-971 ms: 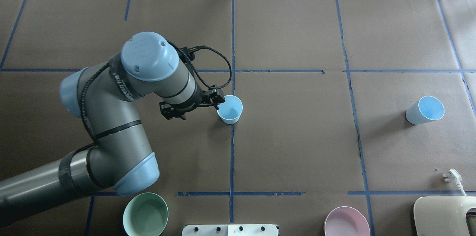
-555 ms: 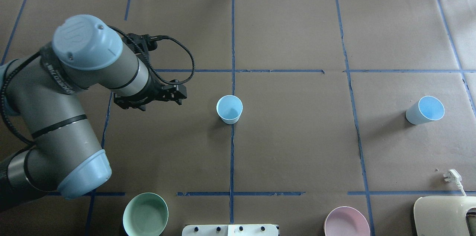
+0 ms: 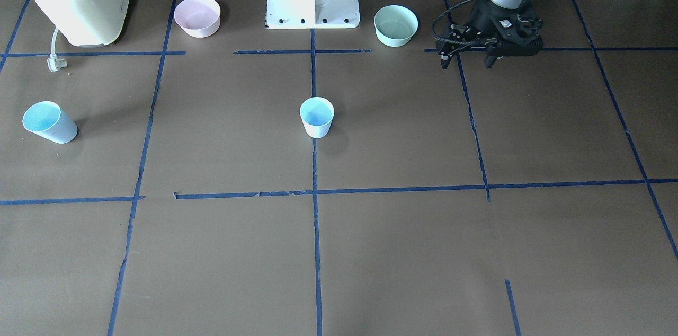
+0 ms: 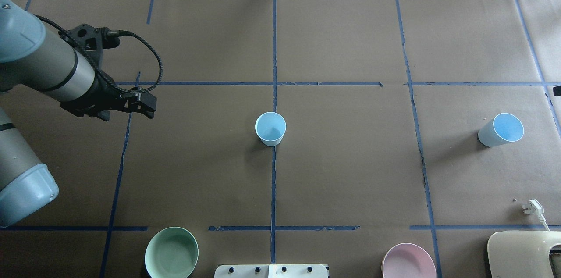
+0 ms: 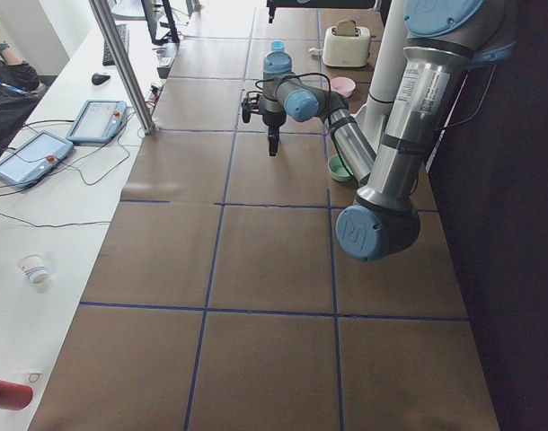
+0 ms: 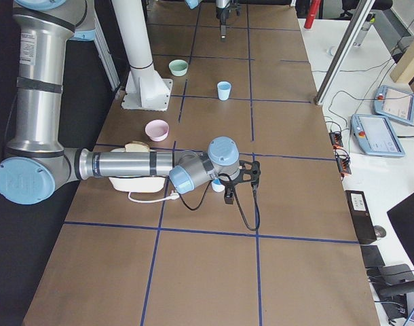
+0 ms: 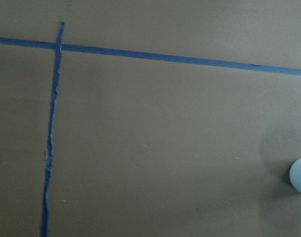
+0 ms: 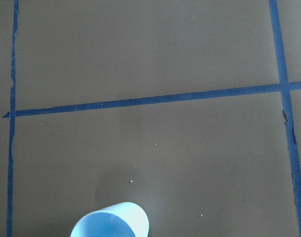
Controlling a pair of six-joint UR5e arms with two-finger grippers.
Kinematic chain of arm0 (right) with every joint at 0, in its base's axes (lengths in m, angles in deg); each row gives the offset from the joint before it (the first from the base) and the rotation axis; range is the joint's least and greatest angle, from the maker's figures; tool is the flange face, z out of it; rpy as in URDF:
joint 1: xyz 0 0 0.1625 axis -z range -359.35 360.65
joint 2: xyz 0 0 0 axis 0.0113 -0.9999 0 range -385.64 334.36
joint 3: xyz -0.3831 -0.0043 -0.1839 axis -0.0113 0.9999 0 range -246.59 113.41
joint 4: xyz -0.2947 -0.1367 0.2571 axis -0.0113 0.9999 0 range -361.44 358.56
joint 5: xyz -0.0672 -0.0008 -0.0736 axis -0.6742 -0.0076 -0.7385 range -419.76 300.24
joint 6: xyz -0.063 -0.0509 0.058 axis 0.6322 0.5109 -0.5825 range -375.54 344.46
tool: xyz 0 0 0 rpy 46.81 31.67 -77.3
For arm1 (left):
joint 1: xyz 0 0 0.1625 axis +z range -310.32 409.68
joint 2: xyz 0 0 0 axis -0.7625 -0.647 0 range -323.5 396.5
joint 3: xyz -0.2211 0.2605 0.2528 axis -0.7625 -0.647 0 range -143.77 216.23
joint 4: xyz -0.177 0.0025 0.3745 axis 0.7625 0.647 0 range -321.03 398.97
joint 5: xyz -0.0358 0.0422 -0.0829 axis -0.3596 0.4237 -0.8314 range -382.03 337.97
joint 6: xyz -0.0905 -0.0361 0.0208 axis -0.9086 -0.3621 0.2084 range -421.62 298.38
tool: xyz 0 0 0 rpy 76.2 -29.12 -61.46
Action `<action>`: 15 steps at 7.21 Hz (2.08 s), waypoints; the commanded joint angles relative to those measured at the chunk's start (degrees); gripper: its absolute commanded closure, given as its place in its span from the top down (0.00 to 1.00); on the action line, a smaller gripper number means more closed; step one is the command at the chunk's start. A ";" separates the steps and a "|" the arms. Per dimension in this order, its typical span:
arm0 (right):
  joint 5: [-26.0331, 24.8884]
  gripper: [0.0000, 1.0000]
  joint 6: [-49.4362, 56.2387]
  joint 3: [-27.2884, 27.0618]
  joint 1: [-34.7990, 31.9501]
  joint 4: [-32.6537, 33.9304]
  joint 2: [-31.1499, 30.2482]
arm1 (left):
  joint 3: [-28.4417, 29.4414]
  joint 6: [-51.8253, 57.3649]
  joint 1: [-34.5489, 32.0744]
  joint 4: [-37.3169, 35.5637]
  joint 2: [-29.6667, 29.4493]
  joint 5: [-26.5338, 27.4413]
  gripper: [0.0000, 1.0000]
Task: Stack blue cups with both arms
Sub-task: 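Open the left gripper and withdraw it while the right arm reaches toward the other cup, then grasp the second light-blue cup with the right gripper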
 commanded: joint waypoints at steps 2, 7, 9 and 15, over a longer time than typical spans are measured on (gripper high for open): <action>-4.66 1.00 -4.10 -0.05 7.60 -1.09 -0.39 | -0.58 2.28 -1.72 -0.01 1.80 -0.93 1.00; -6.27 1.00 -4.20 2.13 11.83 -0.65 0.49 | -1.64 2.28 -1.81 -0.01 2.67 -0.93 1.00; -6.18 1.00 -4.20 4.33 13.33 -0.65 1.28 | -1.81 2.28 -1.81 -0.01 2.77 -0.84 1.00; -5.39 0.00 -4.64 4.17 13.68 -0.91 1.81 | -2.08 2.19 -1.72 -0.01 3.56 -0.84 1.00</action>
